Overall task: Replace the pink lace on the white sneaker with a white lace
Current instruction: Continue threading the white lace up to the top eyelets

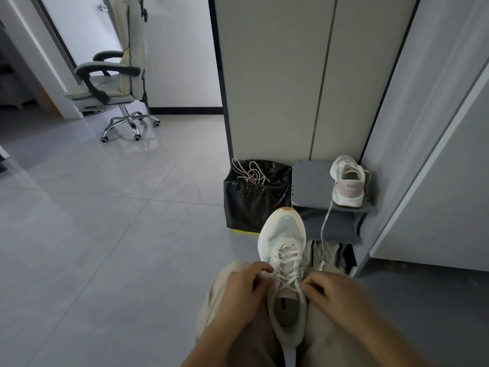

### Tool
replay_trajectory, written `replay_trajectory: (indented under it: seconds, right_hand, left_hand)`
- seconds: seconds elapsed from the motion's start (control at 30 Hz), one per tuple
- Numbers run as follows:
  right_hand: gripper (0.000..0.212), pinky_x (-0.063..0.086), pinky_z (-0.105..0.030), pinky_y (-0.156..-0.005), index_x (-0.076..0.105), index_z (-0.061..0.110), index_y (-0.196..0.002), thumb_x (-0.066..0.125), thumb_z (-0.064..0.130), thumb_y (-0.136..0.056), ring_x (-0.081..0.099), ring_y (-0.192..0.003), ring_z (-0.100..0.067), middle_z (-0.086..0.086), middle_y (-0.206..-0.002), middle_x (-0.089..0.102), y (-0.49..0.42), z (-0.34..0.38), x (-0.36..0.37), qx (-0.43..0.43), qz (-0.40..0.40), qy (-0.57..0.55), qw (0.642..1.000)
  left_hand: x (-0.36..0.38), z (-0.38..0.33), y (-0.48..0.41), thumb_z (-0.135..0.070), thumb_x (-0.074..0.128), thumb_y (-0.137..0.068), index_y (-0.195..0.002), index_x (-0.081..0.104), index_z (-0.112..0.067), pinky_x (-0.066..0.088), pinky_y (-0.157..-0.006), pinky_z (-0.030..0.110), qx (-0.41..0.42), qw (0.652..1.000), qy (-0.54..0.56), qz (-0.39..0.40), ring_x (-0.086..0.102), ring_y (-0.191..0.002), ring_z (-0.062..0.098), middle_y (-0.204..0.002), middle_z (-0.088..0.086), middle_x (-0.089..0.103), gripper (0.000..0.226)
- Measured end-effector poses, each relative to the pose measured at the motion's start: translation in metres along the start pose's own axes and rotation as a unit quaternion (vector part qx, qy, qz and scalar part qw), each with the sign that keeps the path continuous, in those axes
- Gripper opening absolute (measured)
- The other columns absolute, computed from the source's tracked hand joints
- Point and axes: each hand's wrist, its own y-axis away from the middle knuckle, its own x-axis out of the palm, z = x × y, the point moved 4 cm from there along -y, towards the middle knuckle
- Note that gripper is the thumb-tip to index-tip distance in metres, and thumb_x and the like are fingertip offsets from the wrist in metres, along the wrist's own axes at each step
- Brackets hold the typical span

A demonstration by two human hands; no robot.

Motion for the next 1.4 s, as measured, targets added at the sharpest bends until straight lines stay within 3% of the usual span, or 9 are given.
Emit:
replay_trajectory:
  seconds: [0.17,0.37,0.53,0.63,0.8,0.93,1.03,1.2,1.4]
  right_hand:
    - [0.009,0.05,-0.018,-0.073,0.061,0.04,-0.097,0.055,0.038,-0.09,0.062,-0.073,0.005,0.02,-0.085,0.066,-0.009,-0.004,-0.008,0.038,0.033,-0.054,0.997]
    - [0.009,0.046,-0.02,-0.069,0.063,0.029,-0.095,0.06,0.034,-0.087,0.059,-0.076,-0.001,0.011,-0.082,0.065,-0.016,0.005,-0.009,0.018,0.008,-0.018,1.0]
    - [0.006,0.043,-0.02,-0.066,0.056,0.029,-0.086,0.054,0.033,-0.088,0.056,-0.074,-0.004,0.013,-0.078,0.059,-0.015,0.01,-0.008,-0.01,-0.013,0.041,0.999]
    - [0.005,0.047,-0.022,-0.065,0.055,0.029,-0.082,0.055,0.033,-0.086,0.056,-0.07,-0.004,0.012,-0.075,0.06,-0.011,0.005,-0.007,0.0,-0.026,0.032,0.999]
    - [0.006,0.048,-0.028,-0.069,0.058,0.028,-0.085,0.056,0.033,-0.086,0.056,-0.073,-0.004,0.012,-0.078,0.061,-0.011,0.002,-0.003,-0.011,-0.023,0.032,0.999]
    - [0.009,0.045,-0.023,-0.073,0.058,0.027,-0.09,0.053,0.034,-0.088,0.053,-0.08,-0.004,0.012,-0.085,0.06,-0.01,-0.002,-0.001,-0.012,-0.012,0.049,0.999]
    - [0.015,0.042,-0.022,-0.078,0.061,0.028,-0.098,0.053,0.037,-0.089,0.053,-0.089,-0.004,0.015,-0.094,0.061,-0.01,-0.003,0.0,-0.023,-0.011,0.048,0.999]
    - [0.012,0.036,-0.012,-0.071,0.058,0.029,-0.088,0.052,0.039,-0.09,0.047,-0.083,0.003,0.017,-0.088,0.049,-0.01,-0.008,-0.005,-0.026,0.054,0.063,0.996]
    - [0.009,0.036,-0.011,-0.067,0.053,0.029,-0.081,0.055,0.034,-0.089,0.042,-0.074,0.008,0.022,-0.079,0.04,-0.003,-0.007,-0.008,-0.035,0.054,0.065,0.996]
  left_hand:
    - [0.003,-0.004,-0.028,-0.028,0.06,-0.088,-0.096,0.064,-0.029,0.039,-0.067,0.01,-0.012,0.991,-0.005,0.13,0.05,-0.07,0.004,-0.075,-0.013,0.055,0.009]
    - [0.006,0.002,-0.042,-0.02,0.061,-0.087,-0.09,0.065,-0.024,0.046,-0.076,0.019,-0.027,0.978,0.027,0.206,0.054,-0.074,0.004,-0.08,-0.012,0.059,0.006]
    - [0.013,-0.01,-0.045,-0.018,0.057,-0.091,-0.098,0.062,-0.017,0.039,-0.072,0.01,-0.025,0.974,0.071,0.211,0.05,-0.072,-0.002,-0.082,-0.012,0.057,0.009]
    - [0.01,-0.005,-0.045,-0.021,0.054,-0.092,-0.103,0.056,-0.022,0.037,-0.072,0.019,-0.002,0.98,0.002,0.201,0.046,-0.067,0.003,-0.074,-0.013,0.052,0.011]
    - [-0.001,-0.008,-0.04,-0.018,0.057,-0.089,-0.085,0.043,-0.034,0.037,-0.06,0.019,-0.052,0.979,0.059,0.186,0.042,-0.053,0.004,-0.058,-0.012,0.047,0.021]
    - [-0.017,-0.032,-0.04,-0.034,0.054,-0.09,-0.103,0.052,-0.022,0.037,-0.068,0.025,0.006,0.969,-0.148,0.199,0.056,-0.081,0.018,-0.086,-0.001,0.061,0.018]
    - [-0.052,-0.022,-0.042,-0.042,0.053,-0.088,-0.095,0.06,-0.021,0.033,-0.069,0.025,0.018,0.953,-0.254,0.161,0.055,-0.093,0.016,-0.095,-0.005,0.062,0.023]
    - [-0.062,0.019,-0.022,-0.041,0.055,-0.088,-0.094,0.063,-0.021,0.034,-0.066,0.024,-0.033,0.937,-0.25,0.242,0.049,-0.083,0.01,-0.072,-0.014,0.044,0.022]
    - [-0.045,0.04,0.0,-0.033,0.049,-0.092,-0.074,0.048,-0.03,0.033,-0.066,0.019,-0.071,0.963,-0.193,0.174,0.045,-0.08,0.009,-0.08,-0.015,0.048,0.018]
